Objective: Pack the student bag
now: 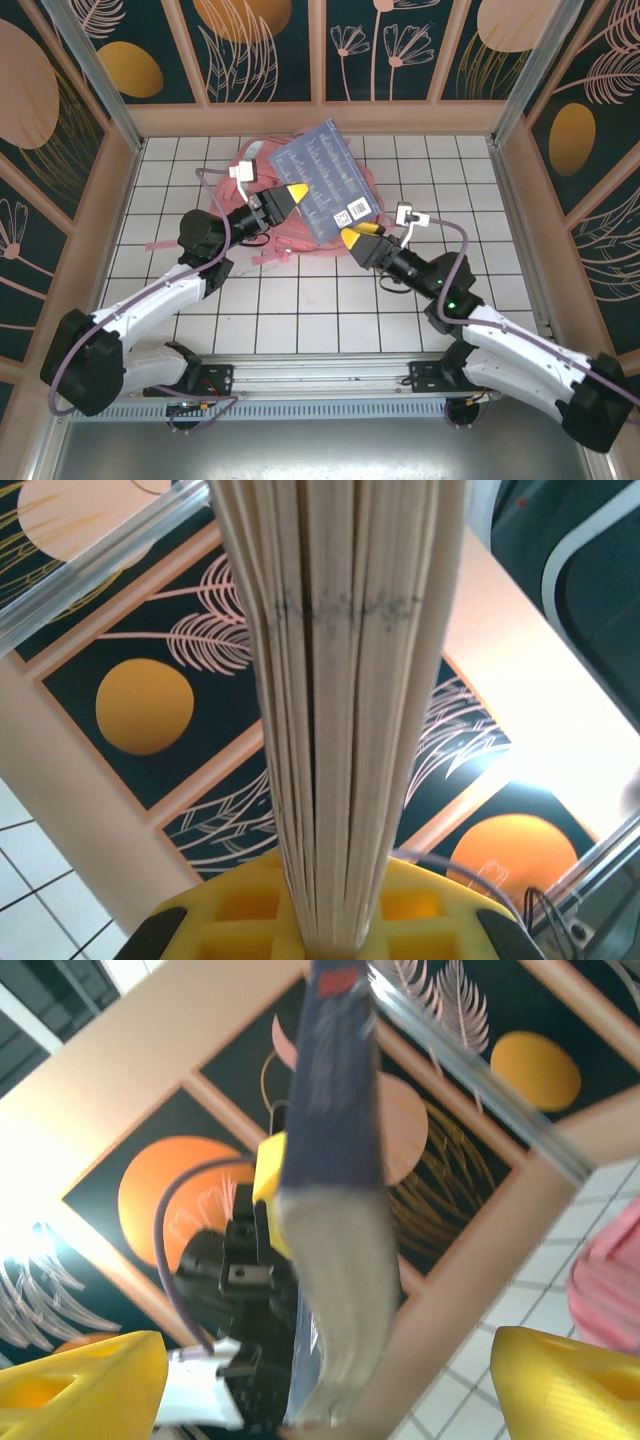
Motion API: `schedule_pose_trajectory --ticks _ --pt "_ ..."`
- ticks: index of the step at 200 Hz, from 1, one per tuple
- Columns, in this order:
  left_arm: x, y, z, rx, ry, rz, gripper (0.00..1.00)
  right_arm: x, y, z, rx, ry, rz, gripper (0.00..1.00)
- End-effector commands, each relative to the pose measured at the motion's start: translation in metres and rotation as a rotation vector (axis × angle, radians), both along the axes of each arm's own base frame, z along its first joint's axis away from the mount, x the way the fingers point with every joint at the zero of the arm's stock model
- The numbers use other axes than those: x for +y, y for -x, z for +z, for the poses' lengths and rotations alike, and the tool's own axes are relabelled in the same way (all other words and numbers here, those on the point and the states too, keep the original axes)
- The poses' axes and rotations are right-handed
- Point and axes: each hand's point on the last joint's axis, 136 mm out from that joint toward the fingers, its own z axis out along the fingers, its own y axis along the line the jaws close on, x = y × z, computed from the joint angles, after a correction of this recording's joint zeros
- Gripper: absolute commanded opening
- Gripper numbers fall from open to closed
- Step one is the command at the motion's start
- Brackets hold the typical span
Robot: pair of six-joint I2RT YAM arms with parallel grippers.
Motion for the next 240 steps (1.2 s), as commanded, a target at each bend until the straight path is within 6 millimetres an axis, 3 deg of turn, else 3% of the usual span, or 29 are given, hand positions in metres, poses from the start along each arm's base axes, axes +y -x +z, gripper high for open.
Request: schedule_pose_trajectory --ticks 1,32,57,75,109,116,134,151,170,198,216,240 --pt "0.013 0.007 0.036 -0.06 0.151 0.018 0.0 -0.023 -0.009 0.057 -0.147 -0.209 -0.178 0.85" --pt "0.01 0.002 0.031 -0.044 0.14 0.052 0.0 -0.024 -0.025 0.059 -0.154 -0.237 -0.263 0.81" --pt "0.002 0.002 0.029 -0.039 0.132 0.046 0.0 -0.025 -0.038 0.054 -0.121 -0.251 -0.304 0.67" --pt "-0.002 0.001 0.026 -0.03 0.125 0.045 0.0 -0.02 -0.043 0.053 -0.103 -0.263 -0.283 0.51" --pt "-0.006 -0.004 0.015 -0.008 0.084 0.073 0.0 -0.014 -0.048 0.053 -0.086 -0.277 -0.256 0.0" --pt "-0.007 -0.007 0.011 0.001 0.064 0.083 0.01 -0.016 -0.05 0.05 -0.079 -0.271 -0.268 0.0" --pt "-0.01 -0.02 -0.005 0.031 -0.057 0.155 0.45 -0.037 -0.06 0.042 -0.037 -0.25 -0.345 0.0" --pt "-0.005 -0.037 -0.027 0.061 -0.225 0.265 0.63 -0.066 -0.079 0.019 0.07 -0.166 -0.454 0.0" --pt "-0.004 -0.061 -0.054 0.096 -0.454 0.343 0.68 -0.105 -0.098 -0.016 0.233 -0.011 -0.626 0.0" --pt "-0.01 -0.103 -0.099 0.201 -0.709 0.322 0.73 -0.151 -0.098 -0.044 0.315 0.16 -0.786 0.0" --pt "-0.011 -0.13 -0.136 0.307 -0.766 0.246 0.72 -0.164 -0.095 -0.052 0.337 0.242 -0.828 0.0" --pt "-0.024 -0.148 -0.167 0.328 -0.833 0.149 0.7 -0.167 -0.089 -0.052 0.333 0.312 -0.819 0.0"
